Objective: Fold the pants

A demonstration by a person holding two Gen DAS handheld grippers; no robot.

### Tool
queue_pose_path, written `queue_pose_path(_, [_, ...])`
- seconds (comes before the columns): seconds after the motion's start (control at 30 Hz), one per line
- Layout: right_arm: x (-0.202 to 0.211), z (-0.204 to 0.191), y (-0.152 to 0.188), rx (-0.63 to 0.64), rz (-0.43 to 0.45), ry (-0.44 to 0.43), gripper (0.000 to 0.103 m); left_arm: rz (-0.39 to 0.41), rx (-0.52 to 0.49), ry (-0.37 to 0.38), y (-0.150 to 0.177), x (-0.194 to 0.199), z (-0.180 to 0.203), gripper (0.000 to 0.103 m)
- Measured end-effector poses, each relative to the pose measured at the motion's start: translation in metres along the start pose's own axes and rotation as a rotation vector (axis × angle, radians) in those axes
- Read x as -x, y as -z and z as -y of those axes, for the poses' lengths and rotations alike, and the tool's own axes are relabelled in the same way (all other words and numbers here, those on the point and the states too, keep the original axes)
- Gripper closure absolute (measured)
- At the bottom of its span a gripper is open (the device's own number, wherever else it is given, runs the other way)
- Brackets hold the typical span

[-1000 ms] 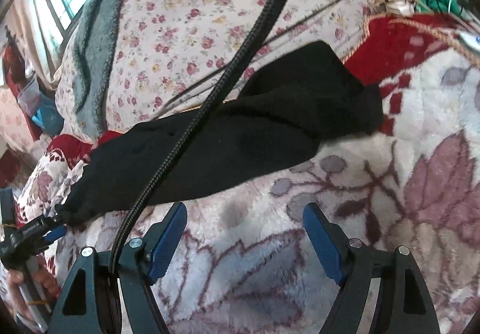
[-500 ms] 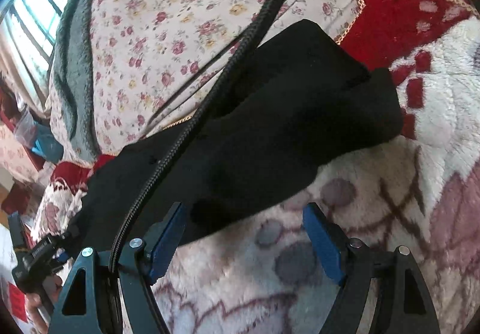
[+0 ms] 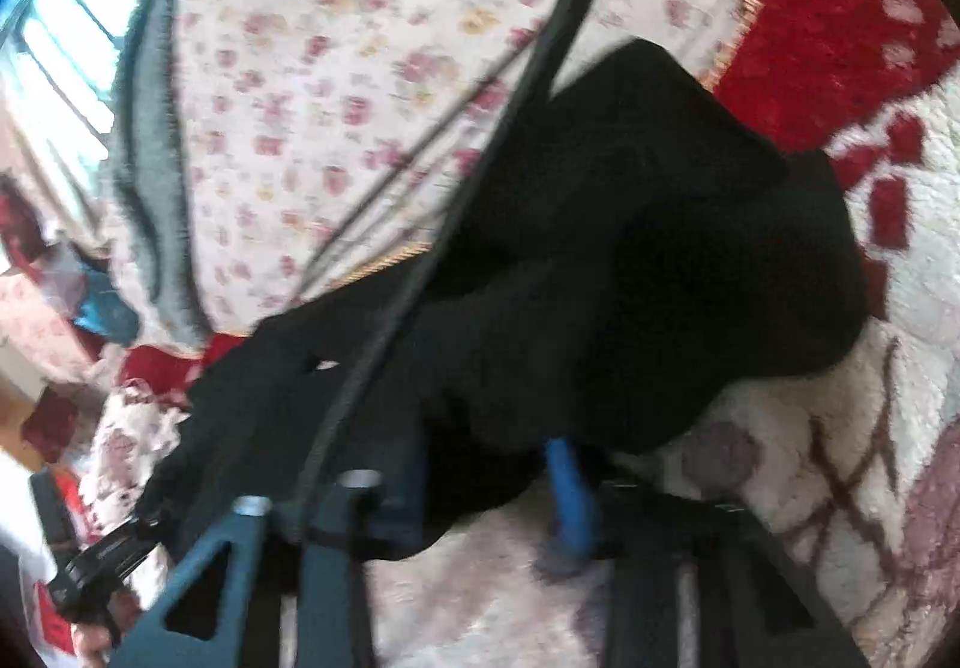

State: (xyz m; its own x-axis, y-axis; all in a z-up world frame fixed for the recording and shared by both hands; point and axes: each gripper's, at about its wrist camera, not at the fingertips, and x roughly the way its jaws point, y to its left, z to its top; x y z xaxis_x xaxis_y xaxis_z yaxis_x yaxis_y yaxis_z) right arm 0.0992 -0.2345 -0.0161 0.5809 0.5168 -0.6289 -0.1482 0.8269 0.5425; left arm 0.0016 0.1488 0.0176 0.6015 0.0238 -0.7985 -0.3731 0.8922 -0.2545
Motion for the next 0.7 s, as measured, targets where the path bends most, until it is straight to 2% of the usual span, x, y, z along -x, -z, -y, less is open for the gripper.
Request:
queue_pose_path(0.23, [0.039,-0.014,0.014,0.023,0.042,-0.045,0.081,0.014,-0.022,0.071,-0.007,0.024,-0.012,0.093])
queue_pose_path(0.5, [0.076,-0.051,0.052,0.093,-0.009,-0.075,0.081,0.047,-0.064,0.062,-0.002,0.067,-0.046,0.093])
queue_pose_path(0.7, [0.095,-0.071,0.091,0.129,-0.078,-0.136,0.081,0.022,-0.043,0.032,0.017,0.088,-0.087,0.093])
